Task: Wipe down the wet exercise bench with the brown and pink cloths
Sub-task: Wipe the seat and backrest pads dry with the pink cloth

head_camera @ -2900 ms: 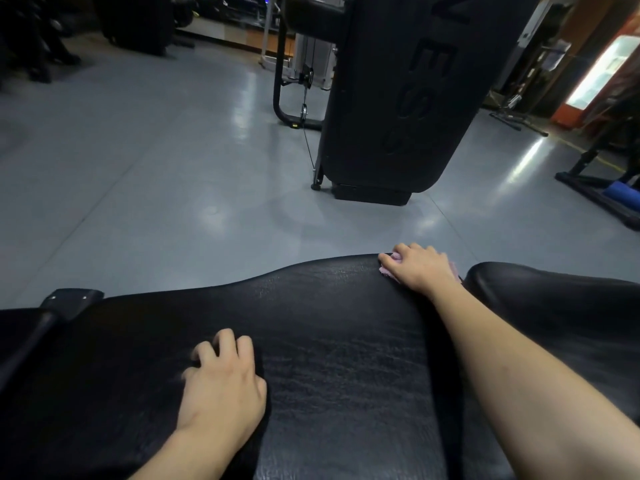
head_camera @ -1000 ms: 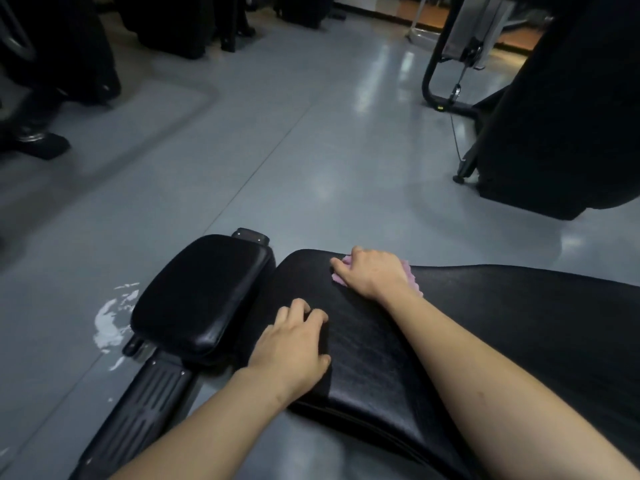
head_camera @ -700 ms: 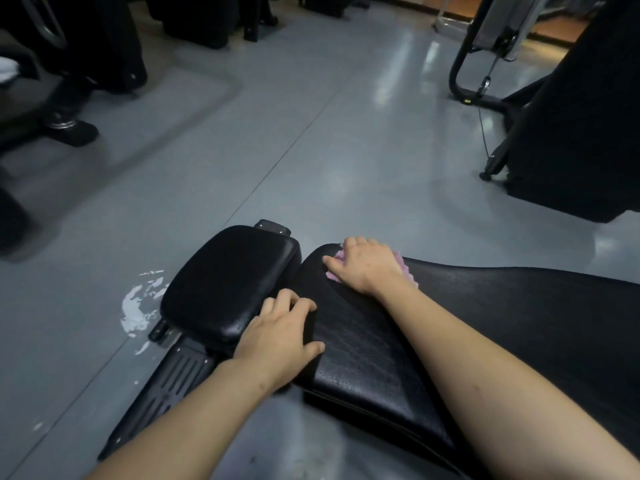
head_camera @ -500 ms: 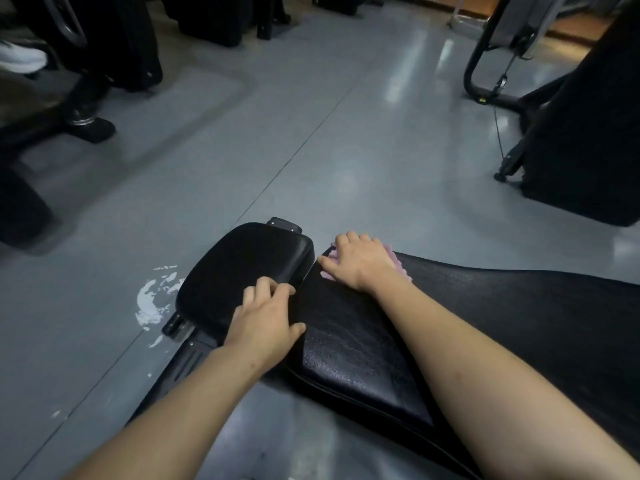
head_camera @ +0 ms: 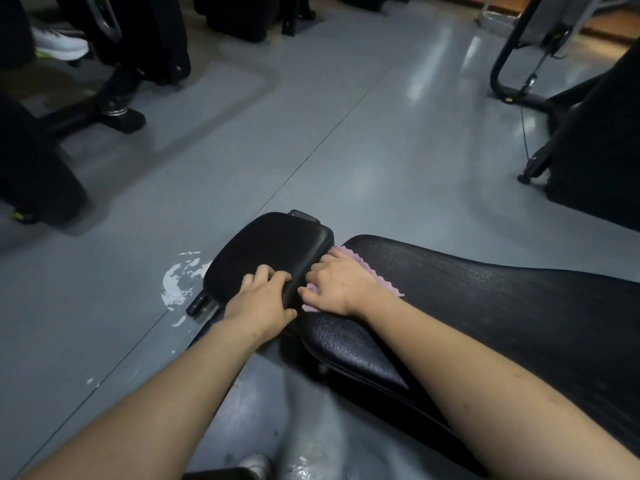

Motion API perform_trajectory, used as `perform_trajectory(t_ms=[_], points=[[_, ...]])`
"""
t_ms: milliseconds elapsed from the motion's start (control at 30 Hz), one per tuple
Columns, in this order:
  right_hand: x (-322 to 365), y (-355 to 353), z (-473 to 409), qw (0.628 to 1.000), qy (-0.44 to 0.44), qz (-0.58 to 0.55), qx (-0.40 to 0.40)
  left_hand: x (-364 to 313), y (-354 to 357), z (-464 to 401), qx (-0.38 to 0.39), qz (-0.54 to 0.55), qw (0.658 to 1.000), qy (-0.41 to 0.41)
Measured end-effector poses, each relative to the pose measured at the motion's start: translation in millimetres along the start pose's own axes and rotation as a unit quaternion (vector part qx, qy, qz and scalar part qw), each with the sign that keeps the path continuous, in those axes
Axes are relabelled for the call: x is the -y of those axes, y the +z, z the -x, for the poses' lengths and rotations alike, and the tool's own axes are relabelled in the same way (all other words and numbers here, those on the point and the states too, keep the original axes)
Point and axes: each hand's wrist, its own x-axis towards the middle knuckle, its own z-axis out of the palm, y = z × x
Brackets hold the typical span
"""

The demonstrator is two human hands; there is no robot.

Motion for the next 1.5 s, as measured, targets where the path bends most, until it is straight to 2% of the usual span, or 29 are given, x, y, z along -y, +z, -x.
perform_trajectory(t_ms=[233, 433, 600, 700, 867, 1100, 1233, 1500], points=[[31.2, 5.0, 19.5, 0.998, -0.050, -0.019, -0.018, 13.8, -8.2, 3.6, 0.022, 0.014, 0.999, 0.024], [48.0, 22.5, 41.1, 0.987, -0.141, 0.009, -0.075, 9.5, -6.5, 3.4, 0.021, 0.018, 1.000, 0.013], [47.3, 25.7, 67.4, 0.986, -0.156, 0.031, -0.055, 10.4, -5.6, 3.2, 0.028, 0.025, 0.999, 0.010], [41.8, 22.9, 99.5, 0.991, -0.125, 0.033, -0.033, 9.7, -4.2, 3.6, 0.026, 0.020, 0.999, 0.005], [30.8, 15.2, 147.8, 1.000, -0.002, 0.026, -0.008, -2.6, -0.1, 6.0, 0.012, -0.005, 1.000, -0.021], [8.4, 2.9, 200.5, 0.991, 0.129, -0.012, 0.008, -32.2, -1.1, 8.9, 0.014, -0.002, 0.997, -0.077], [10.0, 2.2, 202.2, 0.989, 0.146, -0.006, 0.015, -42.3, 2.9, 12.6, 0.013, -0.005, 0.996, -0.087], [12.8, 6.7, 179.4, 0.991, 0.132, -0.006, 0.018, -30.3, 10.7, 13.1, -0.016, -0.030, 0.998, -0.048]])
